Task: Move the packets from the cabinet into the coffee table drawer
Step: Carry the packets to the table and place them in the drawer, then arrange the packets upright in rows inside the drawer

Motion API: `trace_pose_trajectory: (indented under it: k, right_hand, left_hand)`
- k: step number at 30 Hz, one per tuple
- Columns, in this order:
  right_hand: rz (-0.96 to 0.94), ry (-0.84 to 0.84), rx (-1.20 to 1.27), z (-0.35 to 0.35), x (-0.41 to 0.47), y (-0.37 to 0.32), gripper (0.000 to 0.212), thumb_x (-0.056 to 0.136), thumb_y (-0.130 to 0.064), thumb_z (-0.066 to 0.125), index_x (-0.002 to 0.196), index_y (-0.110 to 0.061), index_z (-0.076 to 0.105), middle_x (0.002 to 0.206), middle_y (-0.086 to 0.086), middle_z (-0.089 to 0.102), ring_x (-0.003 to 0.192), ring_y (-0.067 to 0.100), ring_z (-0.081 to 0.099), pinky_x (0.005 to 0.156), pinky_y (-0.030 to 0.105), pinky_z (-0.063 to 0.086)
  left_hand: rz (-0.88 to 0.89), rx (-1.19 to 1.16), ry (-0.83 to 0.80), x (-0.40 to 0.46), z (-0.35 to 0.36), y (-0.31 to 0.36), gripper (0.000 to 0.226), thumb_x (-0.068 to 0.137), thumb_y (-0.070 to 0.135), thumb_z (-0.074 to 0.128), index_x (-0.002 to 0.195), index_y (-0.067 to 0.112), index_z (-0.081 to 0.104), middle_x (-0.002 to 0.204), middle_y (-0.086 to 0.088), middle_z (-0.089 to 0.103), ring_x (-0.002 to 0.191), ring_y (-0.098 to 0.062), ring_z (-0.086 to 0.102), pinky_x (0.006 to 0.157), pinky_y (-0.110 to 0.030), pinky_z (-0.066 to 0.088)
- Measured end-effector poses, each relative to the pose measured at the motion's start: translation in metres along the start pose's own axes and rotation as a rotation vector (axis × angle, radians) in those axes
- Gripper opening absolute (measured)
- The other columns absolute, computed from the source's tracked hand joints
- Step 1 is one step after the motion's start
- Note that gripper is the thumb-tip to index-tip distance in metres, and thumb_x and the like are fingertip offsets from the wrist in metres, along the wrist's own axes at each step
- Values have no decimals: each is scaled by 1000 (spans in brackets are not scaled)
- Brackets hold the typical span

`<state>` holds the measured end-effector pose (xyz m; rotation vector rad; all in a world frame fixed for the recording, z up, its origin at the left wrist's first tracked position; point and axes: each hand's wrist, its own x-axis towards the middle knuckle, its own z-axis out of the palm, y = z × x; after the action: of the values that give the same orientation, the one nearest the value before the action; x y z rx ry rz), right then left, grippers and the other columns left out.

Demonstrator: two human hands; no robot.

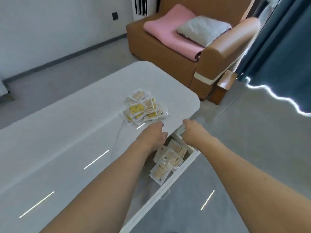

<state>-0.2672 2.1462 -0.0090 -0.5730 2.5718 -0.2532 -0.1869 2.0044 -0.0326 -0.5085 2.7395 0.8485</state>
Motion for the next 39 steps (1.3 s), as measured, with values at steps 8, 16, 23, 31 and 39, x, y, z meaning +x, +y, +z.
trace_pose_trajectory:
  k: [8,16,23,31,39]
  right_hand:
    - [-83,188,73,-200,-154,-118,48,88,-13,55,134,-6,42,134,14,47,120,32,47,96,40,44]
    - [-180,391,116,-223,-226,-250,50,87,-12,53,135,-6,41,138,14,46,125,33,43,99,37,37]
    - [-228,402,119,-201,-264,-374,49,87,-14,54,132,-3,41,134,15,47,122,33,45,95,37,39]
    - [-418,324,133,-169,-278,-512,36,83,-13,53,118,-7,48,119,12,51,112,34,49,87,38,44]
    - [-632,278,73,-115,-306,-701,64,87,-14,50,148,-13,29,147,10,37,131,29,38,101,35,36]
  left_hand:
    - [167,149,344,-121,-237,85,43,101,30,45,140,13,42,144,-8,47,125,-29,48,98,-41,42]
    - [290,229,555,-202,-350,21,47,100,29,47,143,11,40,149,-7,42,137,-24,35,104,-39,37]
    - [221,280,608,-271,-435,-86,50,100,29,47,145,7,38,148,-10,43,133,-28,39,103,-39,37]
    - [35,264,711,-365,-500,-192,49,100,30,47,144,8,40,147,-10,44,133,-29,40,107,-41,38]
    - [-151,260,834,-464,-576,-359,49,102,31,44,145,9,39,150,-9,41,136,-28,37,109,-40,35]
